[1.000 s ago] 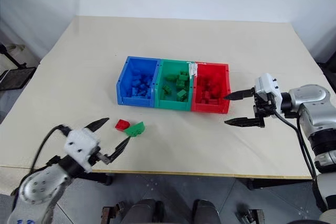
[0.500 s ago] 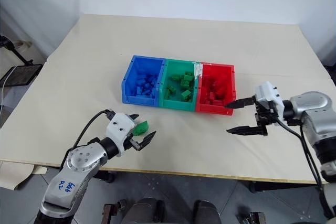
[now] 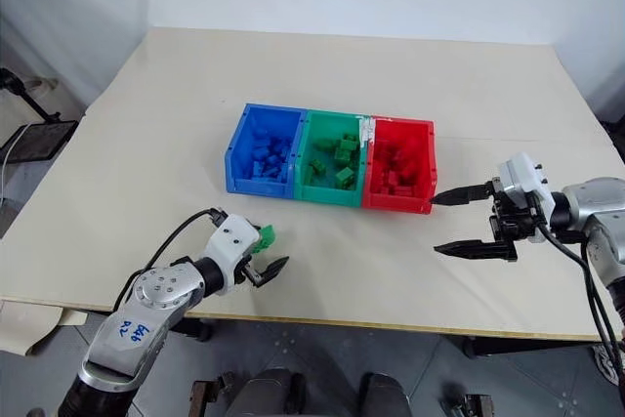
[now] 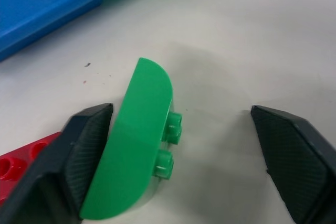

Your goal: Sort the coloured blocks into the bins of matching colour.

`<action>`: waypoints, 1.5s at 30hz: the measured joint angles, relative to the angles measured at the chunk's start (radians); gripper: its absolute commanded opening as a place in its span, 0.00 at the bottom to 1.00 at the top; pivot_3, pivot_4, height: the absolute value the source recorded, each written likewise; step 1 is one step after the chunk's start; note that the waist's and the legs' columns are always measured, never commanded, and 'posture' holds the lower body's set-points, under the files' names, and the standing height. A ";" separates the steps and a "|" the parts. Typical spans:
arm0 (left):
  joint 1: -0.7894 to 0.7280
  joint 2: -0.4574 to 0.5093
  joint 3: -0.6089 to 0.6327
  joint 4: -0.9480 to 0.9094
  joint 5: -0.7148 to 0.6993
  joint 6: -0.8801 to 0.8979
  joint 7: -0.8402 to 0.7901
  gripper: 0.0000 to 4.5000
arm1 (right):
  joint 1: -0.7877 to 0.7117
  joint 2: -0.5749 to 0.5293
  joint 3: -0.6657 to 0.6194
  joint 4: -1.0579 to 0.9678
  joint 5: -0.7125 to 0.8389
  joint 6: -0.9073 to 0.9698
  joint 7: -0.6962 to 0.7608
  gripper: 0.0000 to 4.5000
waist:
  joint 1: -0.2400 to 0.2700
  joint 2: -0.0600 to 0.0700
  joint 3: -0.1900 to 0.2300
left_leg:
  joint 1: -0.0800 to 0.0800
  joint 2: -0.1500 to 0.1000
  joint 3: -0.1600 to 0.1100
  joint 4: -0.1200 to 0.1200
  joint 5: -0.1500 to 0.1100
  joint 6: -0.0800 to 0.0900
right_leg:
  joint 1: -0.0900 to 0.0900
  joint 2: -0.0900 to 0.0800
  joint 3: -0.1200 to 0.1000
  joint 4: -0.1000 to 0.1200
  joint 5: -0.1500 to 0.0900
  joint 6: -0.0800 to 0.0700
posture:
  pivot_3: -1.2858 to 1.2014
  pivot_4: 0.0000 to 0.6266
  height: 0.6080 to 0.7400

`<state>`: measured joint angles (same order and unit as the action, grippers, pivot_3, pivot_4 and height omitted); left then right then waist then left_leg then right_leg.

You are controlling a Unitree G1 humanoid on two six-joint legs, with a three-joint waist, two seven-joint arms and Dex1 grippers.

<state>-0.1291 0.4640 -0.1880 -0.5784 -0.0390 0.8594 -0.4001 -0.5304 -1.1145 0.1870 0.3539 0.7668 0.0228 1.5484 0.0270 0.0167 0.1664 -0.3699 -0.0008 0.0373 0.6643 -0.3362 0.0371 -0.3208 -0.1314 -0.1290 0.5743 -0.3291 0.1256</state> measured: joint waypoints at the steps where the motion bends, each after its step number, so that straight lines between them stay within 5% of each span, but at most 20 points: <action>1: -0.001 0.000 -0.001 -0.002 -0.002 0.008 -0.002 0.73 | 0.001 0.001 -0.003 0.000 -0.004 0.001 0.000 1.00 | 0.000 0.000 0.000 | 0.000 0.000 0.000 0.000 0.000 0.000 | 0.000 0.000 0.000 0.000 0.000 0.000 | 0.52 0.24 1.00; 9: -0.015 -0.044 0.015 0.005 -0.017 0.024 0.015 0.20 | 0.015 0.004 -0.048 -0.006 -0.023 0.018 0.000 1.00 | 0.000 0.000 0.000 | 0.000 0.000 0.000 0.000 0.000 0.000 | 0.000 0.000 0.000 0.000 0.000 0.000 | 0.52 0.24 1.00; 22: -0.263 -0.234 0.013 0.231 -0.026 -0.261 0.063 0.20 | 0.206 -0.018 -0.164 -0.119 0.118 0.022 0.000 1.00 | 0.026 -0.001 0.000 | -0.001 -0.003 0.001 0.001 0.001 0.002 | 0.000 0.002 -0.003 0.001 0.001 0.002 | 0.52 0.24 1.00; 38: -0.727 -0.410 0.005 0.989 0.021 -0.723 0.056 0.20 | 0.266 0.227 -0.443 -0.292 0.103 0.081 -0.132 1.00 | 0.029 -0.003 0.001 | 0.000 -0.004 0.002 0.001 0.002 0.003 | -0.002 0.004 -0.009 0.004 0.002 0.005 | 0.52 0.24 1.00; 45: -0.810 -0.420 0.033 1.244 0.021 -0.858 0.031 0.70 | 0.271 0.200 -0.476 -0.145 -0.058 0.058 -0.148 1.00 | 0.028 -0.004 0.002 | 0.000 -0.005 0.004 0.001 0.002 0.004 | -0.003 0.004 -0.010 0.009 0.002 0.005 | 0.52 0.24 1.00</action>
<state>-0.9388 0.0439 -0.1549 0.6653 -0.0183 0.0015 -0.3691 -0.2592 -0.9141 -0.2891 0.2086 0.7090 0.0806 1.4000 0.0547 0.0129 0.1681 -0.3700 -0.0061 0.0409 0.6649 -0.3340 0.0414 -0.3240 -0.1278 -0.1393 0.5829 -0.3267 0.1304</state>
